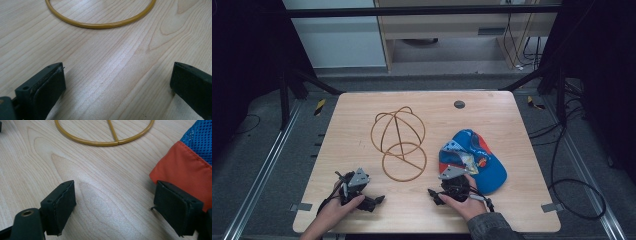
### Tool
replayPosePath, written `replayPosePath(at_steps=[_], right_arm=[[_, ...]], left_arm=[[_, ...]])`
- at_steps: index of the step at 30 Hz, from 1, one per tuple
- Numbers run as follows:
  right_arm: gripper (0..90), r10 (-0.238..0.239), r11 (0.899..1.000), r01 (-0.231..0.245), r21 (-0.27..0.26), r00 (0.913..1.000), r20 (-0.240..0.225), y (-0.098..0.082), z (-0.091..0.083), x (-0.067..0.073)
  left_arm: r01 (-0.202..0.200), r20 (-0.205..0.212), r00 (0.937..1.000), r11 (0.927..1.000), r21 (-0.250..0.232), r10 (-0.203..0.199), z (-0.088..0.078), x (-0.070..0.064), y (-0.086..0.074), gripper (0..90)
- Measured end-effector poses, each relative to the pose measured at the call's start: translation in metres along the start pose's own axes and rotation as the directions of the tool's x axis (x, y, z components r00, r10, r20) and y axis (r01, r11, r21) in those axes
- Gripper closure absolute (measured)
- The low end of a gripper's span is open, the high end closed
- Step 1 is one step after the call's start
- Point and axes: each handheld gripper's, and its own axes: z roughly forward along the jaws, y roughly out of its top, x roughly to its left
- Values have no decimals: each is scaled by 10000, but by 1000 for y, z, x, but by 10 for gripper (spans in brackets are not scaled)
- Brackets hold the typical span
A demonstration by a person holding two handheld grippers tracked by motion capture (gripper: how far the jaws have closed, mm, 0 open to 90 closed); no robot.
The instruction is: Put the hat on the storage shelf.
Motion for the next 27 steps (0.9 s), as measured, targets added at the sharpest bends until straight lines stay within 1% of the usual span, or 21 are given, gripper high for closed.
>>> replayPosePath(at_steps=[3,5,6,9,10,12,14,17,19,20,21,22,25,27], right_arm=[[150,97,9999,-97,39,9999,31,0,0,0],[124,180,9994,-181,311,9998,52,2,-1,0],[125,247,9992,-247,303,9997,-2,3,-4,0],[113,254,9993,-257,258,9996,121,7,-13,-3],[107,314,9993,-316,223,9995,94,9,-17,-5],[100,280,9995,-281,105,9996,94,14,-27,-9],[94,182,9998,-182,15,9998,108,19,-37,-14],[97,62,10000,-62,8,9995,296,26,-49,-21],[121,-4,10000,7,-63,9989,477,31,-59,-27],[123,7,10000,-4,-48,9987,502,33,-62,-30],[123,7,10000,-4,-48,9987,502,33,-62,-30],[129,37,10000,-40,43,9980,634,36,-70,-36],[133,42,9999,-52,143,9977,680,43,-84,-47],[136,-35,9995,7,315,9961,880,47,-92,-56]], left_arm=[[-5,3,10000,10000,23,5,0,0,0,0],[-12,-13,10000,10000,6,12,0,0,0,0],[16,-16,10000,10000,-8,-16,0,0,0,0],[-40,-26,10000,10000,35,40,-1,0,0,0],[-37,-29,10000,10000,31,37,-1,0,0,0],[-19,-27,10000,10000,15,19,0,0,0,0],[-15,-29,10000,10000,12,15,0,0,0,0],[-1,-36,10000,10000,15,1,0,0,0,0],[-20,-42,10000,10000,29,20,-1,0,0,0],[5,-44,10000,10000,31,-5,0,-1,0,0],[5,-44,10000,10000,31,-5,0,-1,0,0],[16,-45,10000,10000,28,-16,0,-1,0,0],[-4,-56,10000,10000,30,4,0,0,0,0],[25,-53,10000,10000,27,-25,0,-1,0,0]])
